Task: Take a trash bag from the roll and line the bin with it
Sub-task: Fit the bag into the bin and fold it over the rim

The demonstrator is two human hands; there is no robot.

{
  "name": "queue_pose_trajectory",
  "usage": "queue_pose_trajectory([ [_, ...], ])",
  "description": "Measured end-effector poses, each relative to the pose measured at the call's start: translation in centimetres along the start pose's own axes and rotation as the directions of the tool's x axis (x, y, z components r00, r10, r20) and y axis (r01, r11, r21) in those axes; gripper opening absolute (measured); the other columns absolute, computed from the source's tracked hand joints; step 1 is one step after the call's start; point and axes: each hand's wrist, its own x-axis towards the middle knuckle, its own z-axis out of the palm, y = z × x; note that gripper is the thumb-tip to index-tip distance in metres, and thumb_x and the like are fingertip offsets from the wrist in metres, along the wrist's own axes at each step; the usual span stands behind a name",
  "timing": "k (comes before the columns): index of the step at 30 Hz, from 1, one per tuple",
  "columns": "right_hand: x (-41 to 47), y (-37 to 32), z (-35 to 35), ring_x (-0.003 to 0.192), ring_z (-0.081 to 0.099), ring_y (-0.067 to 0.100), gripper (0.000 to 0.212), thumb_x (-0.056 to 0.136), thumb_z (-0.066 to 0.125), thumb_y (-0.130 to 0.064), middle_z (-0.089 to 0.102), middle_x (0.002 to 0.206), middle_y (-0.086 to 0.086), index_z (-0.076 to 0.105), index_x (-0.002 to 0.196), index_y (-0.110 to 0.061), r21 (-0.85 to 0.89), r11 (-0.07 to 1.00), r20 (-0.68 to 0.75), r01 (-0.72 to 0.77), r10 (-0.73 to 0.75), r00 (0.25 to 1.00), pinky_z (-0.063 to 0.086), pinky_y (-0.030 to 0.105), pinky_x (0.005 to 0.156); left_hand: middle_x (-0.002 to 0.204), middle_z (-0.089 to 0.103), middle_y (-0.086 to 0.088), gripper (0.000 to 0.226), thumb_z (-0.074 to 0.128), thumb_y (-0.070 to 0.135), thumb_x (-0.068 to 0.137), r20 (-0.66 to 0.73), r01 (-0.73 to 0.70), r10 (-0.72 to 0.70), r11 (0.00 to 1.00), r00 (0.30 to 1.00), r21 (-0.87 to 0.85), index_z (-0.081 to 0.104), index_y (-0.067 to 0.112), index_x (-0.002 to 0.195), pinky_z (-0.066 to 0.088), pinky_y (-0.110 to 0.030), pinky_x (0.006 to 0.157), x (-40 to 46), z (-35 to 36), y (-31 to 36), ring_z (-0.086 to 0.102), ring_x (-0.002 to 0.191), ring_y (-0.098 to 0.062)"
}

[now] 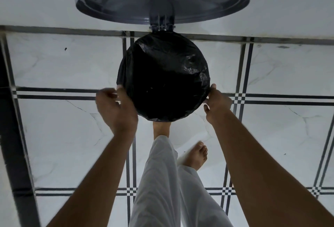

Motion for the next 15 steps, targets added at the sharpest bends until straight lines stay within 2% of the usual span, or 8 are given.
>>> queue_pose_trajectory([
  [1,0.0,-0.3,0.3,0.077,0.056,0.018,0.046,0.109,0.064,-0.042,0.058,0.070,-0.002,0.056,0.073,-0.015,-0.059,0.994,-0.044,0.089,-0.092,0.995,0.044,0.033,0.069,0.099,0.063,0.004,0.020,0.059,0.033,0.102,0.060,-0.339,0.336,0.939,0.940,0.062,0.064,0.013,0.099,0.053,-0.039,0.089,-0.7,0.6,0.5,0.063,0.099,-0.021],
  [3,-0.5,-0.4,0.6,0.069,0.049,0.017,0.051,0.114,0.053,-0.041,0.050,0.067,-0.004,0.048,0.069,-0.016,-0.175,0.932,-0.066,0.316,-0.332,0.941,0.042,0.034,0.070,0.104,0.065,-0.002,0.016,0.057,0.025,0.102,0.433,-0.768,0.663,0.630,0.610,0.116,0.067,0.012,0.105,0.049,-0.037,0.086,-1.9,2.5,1.0,0.061,0.098,-0.023],
  [4,-0.7,-0.3,0.6,0.073,0.055,0.015,0.047,0.114,0.051,-0.046,0.058,0.075,-0.006,0.056,0.078,-0.017,-0.197,0.892,-0.049,0.408,-0.424,0.904,0.046,0.033,0.074,0.111,0.067,-0.006,0.023,0.054,0.029,0.103,0.614,-0.858,0.621,0.471,0.487,0.204,0.068,0.013,0.112,0.047,-0.041,0.088,-2.3,3.8,0.8,0.062,0.102,-0.027],
  [5,-1.1,-0.3,0.7,0.086,0.063,0.013,0.042,0.112,0.051,-0.053,0.068,0.092,-0.006,0.065,0.095,-0.017,-0.215,0.850,-0.025,0.481,-0.497,0.867,0.050,0.032,0.082,0.119,0.067,-0.009,0.033,0.050,0.035,0.106,0.764,-0.892,0.471,0.327,0.441,0.314,0.067,0.013,0.123,0.047,-0.043,0.094,-2.4,4.8,0.5,0.064,0.110,-0.030],
  [7,-1.4,0.1,0.9,0.109,0.068,0.014,0.052,0.107,0.055,-0.064,0.072,0.121,-0.003,0.067,0.128,-0.018,-0.274,0.761,0.062,0.588,-0.596,0.800,0.053,0.030,0.093,0.126,0.067,-0.010,0.045,0.048,0.041,0.108,0.875,-0.867,-0.001,0.138,0.484,0.480,0.062,0.013,0.141,0.051,-0.046,0.108,-2.0,6.5,0.7,0.063,0.124,-0.034],
  [9,-1.2,0.5,1.1,0.114,0.069,0.017,0.059,0.105,0.057,-0.067,0.070,0.128,0.000,0.064,0.137,-0.019,-0.341,0.673,0.135,0.656,-0.656,0.743,0.057,0.034,0.097,0.111,0.068,-0.009,0.038,0.056,0.033,0.106,0.857,-0.847,-0.267,0.192,0.441,0.495,0.067,0.013,0.136,0.056,-0.049,0.107,-1.3,7.7,1.7,0.067,0.120,-0.035],
  [13,-0.3,0.8,1.5,0.118,0.068,0.022,0.058,0.105,0.056,-0.067,0.070,0.126,0.002,0.066,0.135,-0.018,-0.367,0.586,0.156,0.723,-0.727,0.668,0.058,0.043,0.101,0.117,0.074,-0.017,0.029,0.051,0.027,0.106,0.816,-0.761,0.182,0.513,0.548,0.397,0.067,0.010,0.122,0.059,-0.048,0.097,-0.3,10.3,3.2,0.071,0.112,-0.042],
  [15,0.3,1.3,1.8,0.110,0.068,0.024,0.049,0.108,0.054,-0.063,0.071,0.115,0.002,0.068,0.123,-0.018,-0.378,0.559,0.164,0.738,-0.744,0.648,0.058,0.046,0.097,0.131,0.069,-0.020,0.038,0.045,0.038,0.109,0.779,-0.751,0.217,0.504,0.589,0.427,0.064,0.012,0.131,0.052,-0.050,0.103,0.3,11.7,2.7,0.065,0.125,-0.043],
])
